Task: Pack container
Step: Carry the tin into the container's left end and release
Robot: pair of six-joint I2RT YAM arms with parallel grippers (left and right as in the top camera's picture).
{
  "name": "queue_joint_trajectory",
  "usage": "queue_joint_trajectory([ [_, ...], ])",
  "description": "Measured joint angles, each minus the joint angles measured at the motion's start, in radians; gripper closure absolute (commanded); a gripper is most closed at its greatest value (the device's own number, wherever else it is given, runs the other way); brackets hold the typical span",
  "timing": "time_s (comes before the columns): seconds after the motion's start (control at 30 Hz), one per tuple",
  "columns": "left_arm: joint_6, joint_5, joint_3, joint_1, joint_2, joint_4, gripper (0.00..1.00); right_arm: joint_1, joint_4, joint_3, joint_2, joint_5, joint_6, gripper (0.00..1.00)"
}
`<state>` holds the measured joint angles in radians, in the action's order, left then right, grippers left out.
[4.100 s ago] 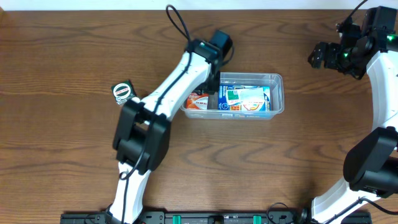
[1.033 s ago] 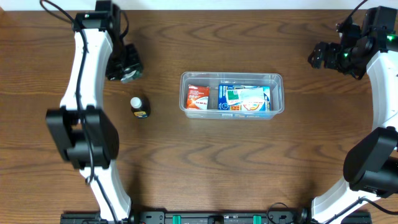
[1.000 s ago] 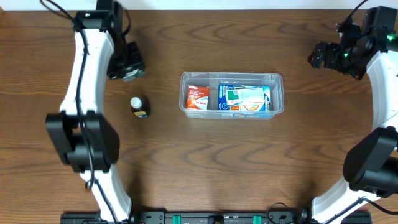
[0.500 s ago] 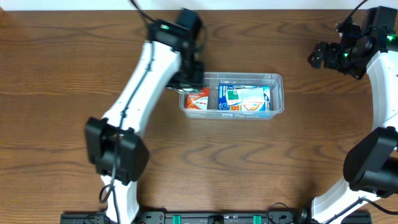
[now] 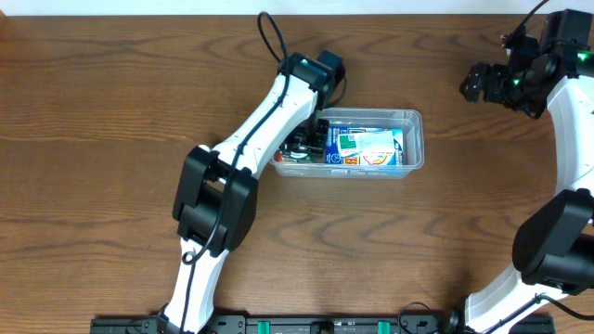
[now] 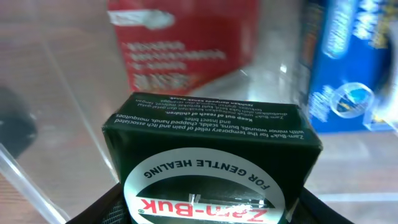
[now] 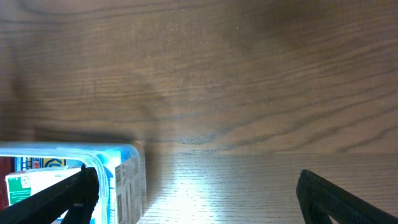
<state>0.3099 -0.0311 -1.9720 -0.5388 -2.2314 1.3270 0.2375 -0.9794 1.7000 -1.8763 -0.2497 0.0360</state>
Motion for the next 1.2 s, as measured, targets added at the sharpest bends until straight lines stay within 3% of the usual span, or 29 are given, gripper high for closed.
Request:
queue_joint_trajectory([
  [0.27, 0.001, 0.020, 0.001, 0.080, -0.003, -0.080, 0.44, 0.000, 0.000, 0.000, 0.000, 0.000, 0.000, 0.01],
  [0.57, -0.003, 0.024, 0.001, 0.081, -0.003, -0.090, 0.41, 0.000, 0.000, 0.000, 0.000, 0.000, 0.000, 0.01],
  [0.83, -0.024, 0.024, 0.001, 0.058, -0.003, -0.084, 0.27, 0.000, 0.000, 0.000, 0.000, 0.000, 0.000, 0.01],
  [1.2, -0.042, 0.024, 0.001, 0.065, -0.003, -0.078, 0.25, 0.000, 0.000, 0.000, 0.000, 0.000, 0.000, 0.01],
])
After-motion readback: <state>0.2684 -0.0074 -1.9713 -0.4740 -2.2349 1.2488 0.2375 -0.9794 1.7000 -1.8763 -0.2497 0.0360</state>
